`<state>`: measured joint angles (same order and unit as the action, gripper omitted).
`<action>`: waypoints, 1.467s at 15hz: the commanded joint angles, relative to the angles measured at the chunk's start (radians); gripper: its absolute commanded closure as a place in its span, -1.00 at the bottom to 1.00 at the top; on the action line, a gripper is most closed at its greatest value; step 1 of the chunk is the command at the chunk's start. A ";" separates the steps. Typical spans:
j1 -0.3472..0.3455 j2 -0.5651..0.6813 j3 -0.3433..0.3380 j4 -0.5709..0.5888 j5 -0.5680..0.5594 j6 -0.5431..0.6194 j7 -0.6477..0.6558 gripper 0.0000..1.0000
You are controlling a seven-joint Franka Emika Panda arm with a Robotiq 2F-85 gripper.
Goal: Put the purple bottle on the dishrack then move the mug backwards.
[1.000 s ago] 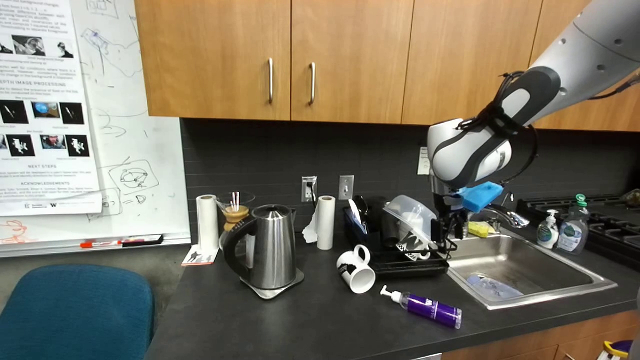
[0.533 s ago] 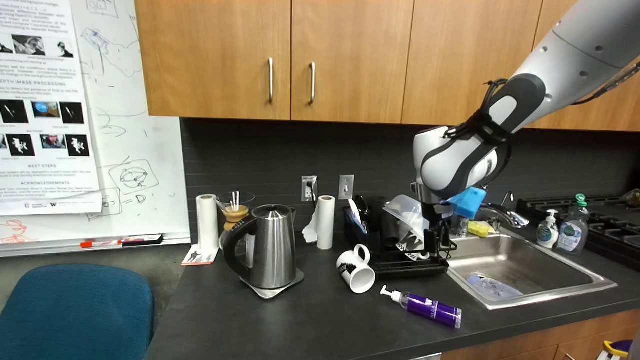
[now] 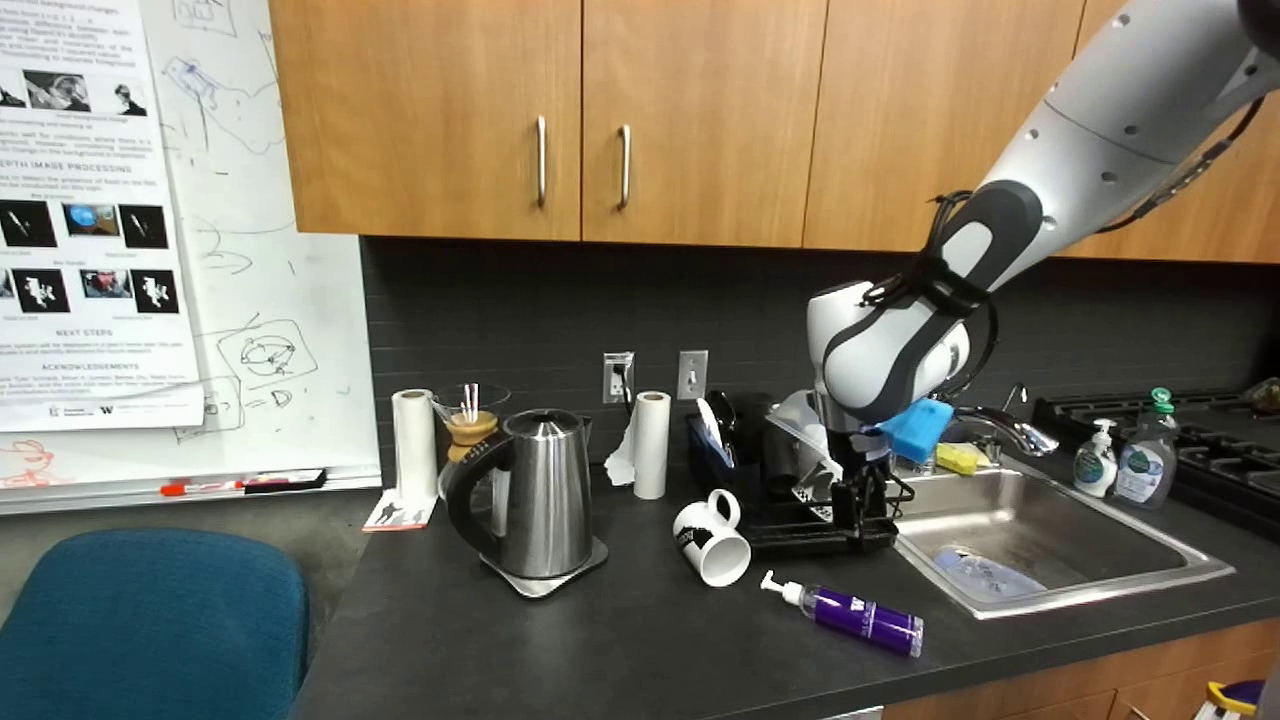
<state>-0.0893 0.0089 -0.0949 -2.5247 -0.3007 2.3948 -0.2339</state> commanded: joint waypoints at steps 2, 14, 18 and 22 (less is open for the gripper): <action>0.001 0.096 0.006 0.046 0.077 0.089 0.069 -1.00; -0.016 0.283 0.012 0.042 0.194 0.205 0.062 -1.00; -0.033 0.231 -0.025 0.047 0.172 0.142 0.065 -0.98; -0.048 0.171 -0.063 0.077 0.137 0.050 0.071 -0.35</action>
<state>-0.1272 0.2500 -0.1372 -2.4537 -0.1315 2.5205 -0.1678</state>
